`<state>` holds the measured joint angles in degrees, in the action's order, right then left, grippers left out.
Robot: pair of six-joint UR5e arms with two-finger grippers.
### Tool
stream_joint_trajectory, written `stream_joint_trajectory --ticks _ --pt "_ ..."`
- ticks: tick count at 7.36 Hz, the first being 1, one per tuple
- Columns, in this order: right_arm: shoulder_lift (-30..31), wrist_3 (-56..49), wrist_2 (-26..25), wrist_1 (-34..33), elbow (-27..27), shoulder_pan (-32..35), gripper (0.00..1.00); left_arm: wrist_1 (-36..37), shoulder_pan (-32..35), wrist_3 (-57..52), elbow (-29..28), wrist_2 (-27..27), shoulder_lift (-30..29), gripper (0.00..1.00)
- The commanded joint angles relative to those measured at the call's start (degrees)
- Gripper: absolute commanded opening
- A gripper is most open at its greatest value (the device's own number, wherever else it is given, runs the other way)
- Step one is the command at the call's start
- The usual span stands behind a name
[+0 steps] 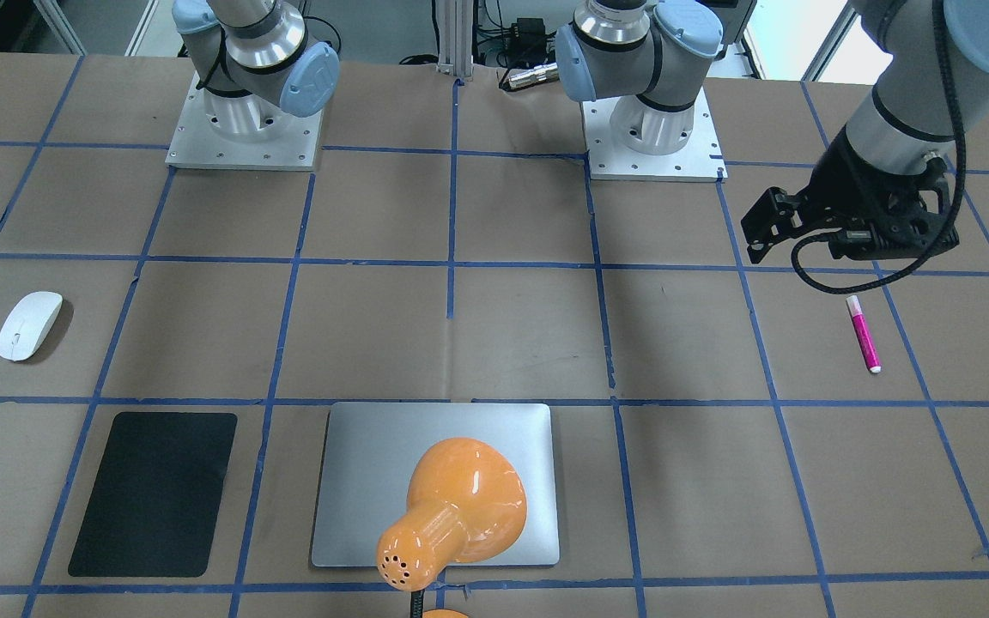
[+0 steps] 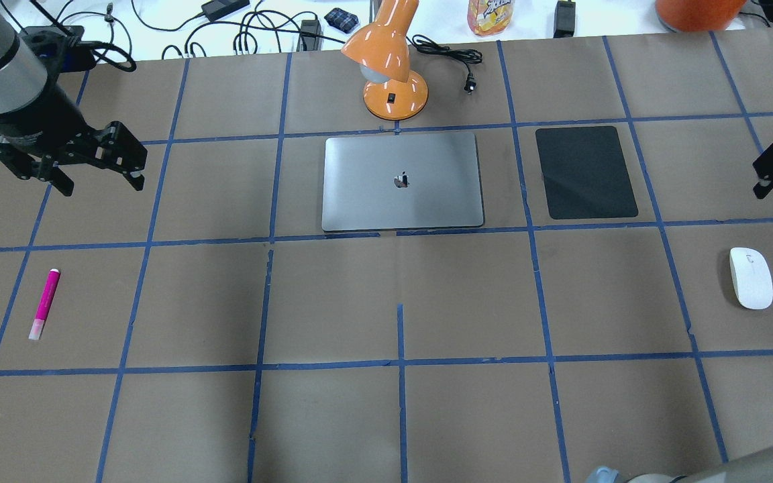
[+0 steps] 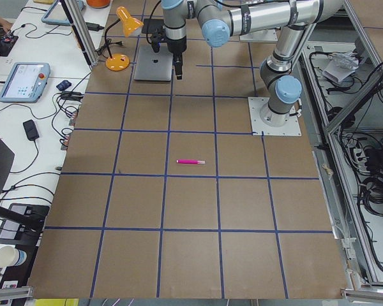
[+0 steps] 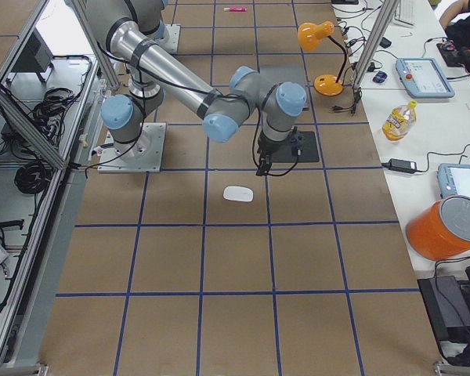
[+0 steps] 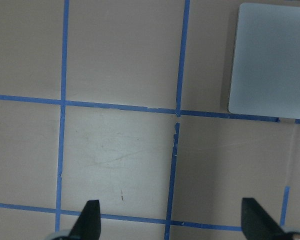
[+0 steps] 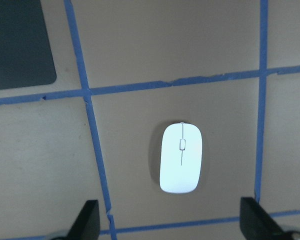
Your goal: Place pen and mouse around notebook
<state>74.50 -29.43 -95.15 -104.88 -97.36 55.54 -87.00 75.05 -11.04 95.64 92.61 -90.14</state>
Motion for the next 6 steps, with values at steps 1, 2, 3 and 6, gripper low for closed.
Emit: stream_joint_trajectory --ticks 1,2,3,6 --pt "-1.89 -3.61 0.58 -17.30 -12.28 -3.32 1.00 0.08 -2.01 -1.26 1.04 -0.06 0.49 1.00" --pt "-4.52 -3.62 0.49 -23.64 -16.59 -3.59 1.00 0.08 -2.54 -3.09 1.13 0.11 0.15 1.00" --pt "-4.63 -3.71 0.32 -25.01 -17.94 -4.29 1.00 -0.01 -6.28 -4.59 1.48 0.29 -0.90 1.00" --pt "-4.63 -3.71 -0.04 -24.77 -17.95 -6.65 1.00 11.05 -18.34 -17.82 9.87 0.02 -4.41 1.00"
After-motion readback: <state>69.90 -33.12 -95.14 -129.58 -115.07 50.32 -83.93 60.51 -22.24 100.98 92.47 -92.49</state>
